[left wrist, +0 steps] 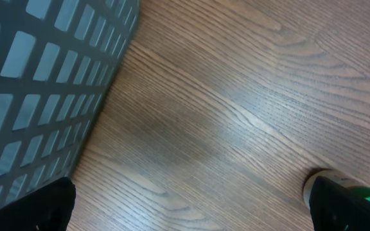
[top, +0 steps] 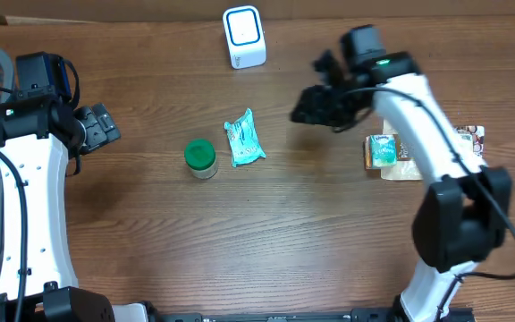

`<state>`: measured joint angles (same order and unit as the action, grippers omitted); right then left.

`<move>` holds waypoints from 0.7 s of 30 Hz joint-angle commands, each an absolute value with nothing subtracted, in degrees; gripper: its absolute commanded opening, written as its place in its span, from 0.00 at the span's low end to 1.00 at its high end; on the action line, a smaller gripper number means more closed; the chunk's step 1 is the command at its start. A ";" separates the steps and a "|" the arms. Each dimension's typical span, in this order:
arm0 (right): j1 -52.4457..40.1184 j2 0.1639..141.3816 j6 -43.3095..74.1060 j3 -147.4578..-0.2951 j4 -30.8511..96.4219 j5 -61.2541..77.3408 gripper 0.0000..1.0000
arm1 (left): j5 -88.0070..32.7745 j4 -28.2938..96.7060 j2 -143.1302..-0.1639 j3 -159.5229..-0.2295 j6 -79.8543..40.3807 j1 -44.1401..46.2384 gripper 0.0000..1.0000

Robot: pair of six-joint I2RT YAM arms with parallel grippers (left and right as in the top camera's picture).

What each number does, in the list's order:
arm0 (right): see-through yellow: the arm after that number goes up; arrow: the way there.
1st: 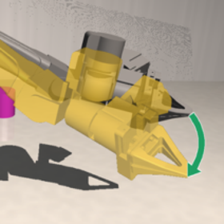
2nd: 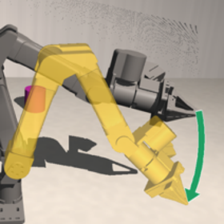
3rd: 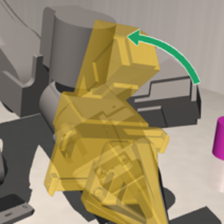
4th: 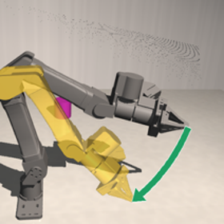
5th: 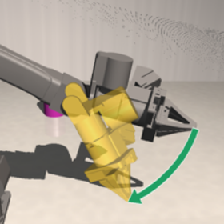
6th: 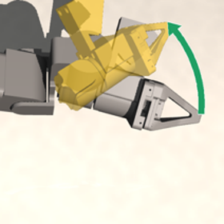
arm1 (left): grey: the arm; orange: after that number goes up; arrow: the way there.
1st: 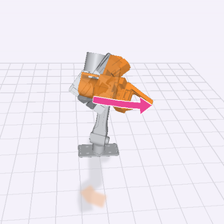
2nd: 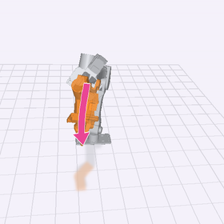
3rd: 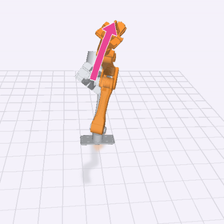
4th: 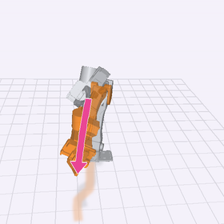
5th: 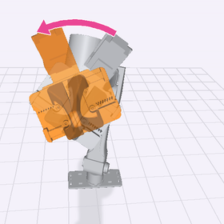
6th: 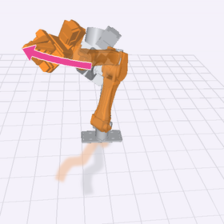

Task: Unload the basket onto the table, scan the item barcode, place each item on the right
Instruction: 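Reach the right gripper to the teal wipes packet and grasp it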

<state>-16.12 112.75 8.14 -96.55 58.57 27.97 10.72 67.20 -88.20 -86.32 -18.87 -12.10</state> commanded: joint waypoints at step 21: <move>-32.25 133.10 28.75 -97.45 36.47 11.99 0.04 | 10.48 67.07 -88.09 -86.32 -17.78 -11.99 0.99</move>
<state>-32.99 129.12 27.27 -96.90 34.39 14.57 10.72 67.24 -88.20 -86.32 -18.87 -12.10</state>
